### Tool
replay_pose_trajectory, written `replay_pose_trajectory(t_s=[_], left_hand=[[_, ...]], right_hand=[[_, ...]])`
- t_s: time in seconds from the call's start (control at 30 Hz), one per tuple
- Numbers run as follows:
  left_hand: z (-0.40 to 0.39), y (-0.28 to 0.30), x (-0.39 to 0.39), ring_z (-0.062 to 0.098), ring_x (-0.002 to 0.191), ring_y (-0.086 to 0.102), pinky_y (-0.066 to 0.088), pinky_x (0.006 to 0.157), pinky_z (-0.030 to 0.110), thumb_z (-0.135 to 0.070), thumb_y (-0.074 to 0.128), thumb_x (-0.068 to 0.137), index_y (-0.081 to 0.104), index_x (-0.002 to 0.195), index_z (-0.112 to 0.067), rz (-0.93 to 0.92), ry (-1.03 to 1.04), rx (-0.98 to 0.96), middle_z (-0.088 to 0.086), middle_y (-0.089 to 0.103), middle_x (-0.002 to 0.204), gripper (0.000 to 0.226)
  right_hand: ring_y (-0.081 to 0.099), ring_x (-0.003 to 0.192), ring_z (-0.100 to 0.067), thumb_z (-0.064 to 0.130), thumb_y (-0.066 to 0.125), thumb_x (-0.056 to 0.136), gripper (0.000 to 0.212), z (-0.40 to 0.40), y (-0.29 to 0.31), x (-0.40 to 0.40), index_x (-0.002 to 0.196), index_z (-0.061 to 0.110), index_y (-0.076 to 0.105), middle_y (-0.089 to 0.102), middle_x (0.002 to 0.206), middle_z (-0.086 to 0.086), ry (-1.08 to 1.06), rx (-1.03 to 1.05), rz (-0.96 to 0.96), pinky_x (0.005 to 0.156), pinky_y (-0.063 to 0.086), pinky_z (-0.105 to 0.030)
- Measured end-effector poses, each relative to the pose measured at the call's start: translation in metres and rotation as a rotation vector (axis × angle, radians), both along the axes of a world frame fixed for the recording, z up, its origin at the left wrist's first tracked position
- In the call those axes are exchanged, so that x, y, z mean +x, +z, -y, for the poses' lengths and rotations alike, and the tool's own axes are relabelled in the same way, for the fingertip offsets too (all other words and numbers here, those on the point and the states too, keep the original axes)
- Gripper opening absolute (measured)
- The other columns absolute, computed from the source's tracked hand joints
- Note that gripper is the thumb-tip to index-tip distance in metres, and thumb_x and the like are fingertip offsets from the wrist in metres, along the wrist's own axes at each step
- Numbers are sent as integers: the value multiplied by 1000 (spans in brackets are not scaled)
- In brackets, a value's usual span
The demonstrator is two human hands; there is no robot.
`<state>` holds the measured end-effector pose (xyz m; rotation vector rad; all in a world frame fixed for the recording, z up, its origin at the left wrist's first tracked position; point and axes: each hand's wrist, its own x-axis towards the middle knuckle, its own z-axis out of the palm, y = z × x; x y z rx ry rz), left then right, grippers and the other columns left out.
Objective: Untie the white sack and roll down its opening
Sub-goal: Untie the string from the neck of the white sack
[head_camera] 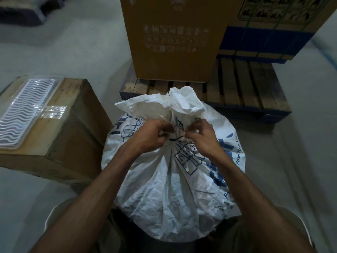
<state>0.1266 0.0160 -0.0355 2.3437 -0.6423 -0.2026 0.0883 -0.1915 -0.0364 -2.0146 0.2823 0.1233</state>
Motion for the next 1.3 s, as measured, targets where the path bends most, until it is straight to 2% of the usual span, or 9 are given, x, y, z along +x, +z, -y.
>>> replay_pose_trajectory(t_s=[0.2,0.33,0.5,0.57,0.7,0.9,1.0,1.13,1.3], left_hand=[[4,8,-31,11,99,68,59,85,29,-9,76,81,75,114,-18,52,14,-19,-2,74,111,34],[13,6,-42,14,79,67,58,71,32,-20,76,85,76,101,-23,91,-19,5,-1,73,91,17],[11,0,-28,17,78,73,61,78,38,4,72,80,79,91,-6,-73,179,-114,7,78,87,17],[7,-1,-20,16,70,74,63,72,38,3,77,77,80,85,-6,-137,264,-155,6,77,78,12],[-2,1,-9,3,60,70,58,59,22,0,83,74,80,77,-13,-183,294,-179,-5,74,67,13],[-1,1,-1,25,72,75,62,63,40,-13,81,84,79,84,-8,-221,250,-209,8,76,75,6],[1,3,0,28,74,75,60,67,43,-14,78,87,77,84,-6,-242,246,-221,11,76,76,9],[0,3,2,22,79,76,63,78,45,-9,75,89,77,92,-5,-335,245,-283,10,78,83,5],[-15,-1,3,6,88,72,60,84,23,-2,79,81,78,104,-13,-214,49,-34,-3,77,97,25]], right_hand=[[65,84,-13,12,79,83,25,-7,10,-29,102,2,68,70,97,-3,-21,182,-57,64,43,-19],[67,76,-12,11,77,85,9,-14,12,-36,92,9,71,74,84,-1,-12,242,-42,64,47,-25],[74,89,-14,-4,76,83,21,-17,14,-36,99,9,77,78,94,-4,-18,313,63,75,58,-22],[75,85,-12,-5,81,77,27,-16,11,-32,97,12,77,77,92,0,-7,202,128,75,61,-23],[71,80,-9,9,82,81,14,-16,-5,-18,93,13,78,74,91,2,164,-178,277,73,56,-17],[64,83,-23,28,71,88,15,-32,-18,-16,100,25,79,65,98,0,257,-540,369,65,51,-34],[63,83,-25,29,69,90,17,-35,-20,-16,103,24,79,63,95,-1,257,-609,415,64,41,-28],[64,86,-33,19,61,94,19,-37,-31,-15,106,12,73,63,103,-10,298,-731,369,67,52,-37],[63,87,-33,12,66,90,11,-33,-37,-7,99,8,70,64,101,-13,291,-585,274,72,52,-38]])
